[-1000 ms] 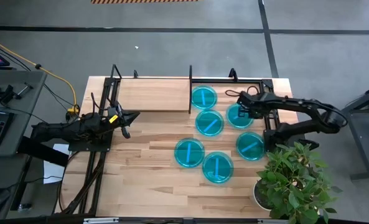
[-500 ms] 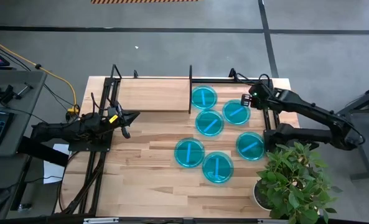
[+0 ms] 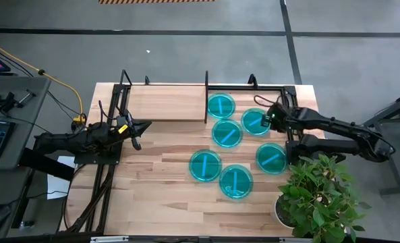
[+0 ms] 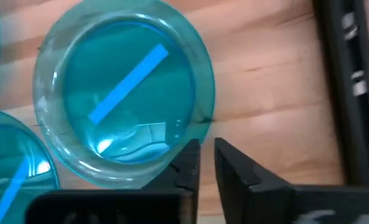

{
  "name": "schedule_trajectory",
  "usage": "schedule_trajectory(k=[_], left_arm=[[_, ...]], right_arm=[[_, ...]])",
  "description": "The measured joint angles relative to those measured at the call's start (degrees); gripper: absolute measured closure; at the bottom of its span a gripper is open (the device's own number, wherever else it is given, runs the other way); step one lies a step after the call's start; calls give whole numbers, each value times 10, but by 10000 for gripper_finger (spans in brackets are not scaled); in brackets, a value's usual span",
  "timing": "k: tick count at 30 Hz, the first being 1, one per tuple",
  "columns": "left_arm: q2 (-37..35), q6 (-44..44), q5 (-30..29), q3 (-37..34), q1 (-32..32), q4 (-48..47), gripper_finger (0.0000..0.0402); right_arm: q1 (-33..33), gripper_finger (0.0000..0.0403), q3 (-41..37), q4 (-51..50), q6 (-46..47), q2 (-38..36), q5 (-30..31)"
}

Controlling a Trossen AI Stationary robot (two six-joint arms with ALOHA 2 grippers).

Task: Place and stack plates onto a shelf
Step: Put the blue plate on the shelf

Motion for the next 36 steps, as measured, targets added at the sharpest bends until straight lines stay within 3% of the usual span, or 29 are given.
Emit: schedule_trajectory(k=[5,11,21,29,32,36], left_arm=[[0,0,0,0,0,0,401],[0,0,0,0,0,0,401],[0,0,0,0,0,0,401],[0,0,0,0,0,0,401],[0,0,0,0,0,0,401],[0,0,0,0,0,0,401]], right_arm=[[10,286,-58,109,57,-19,3],[10,236,-89,107,100,-15,55],[10,234,-159,247,160,0,67],[9,235,-165,279,205,11,115],[9,252,-165,278,216,15,136],[9,309,-164,285,228,42,147]])
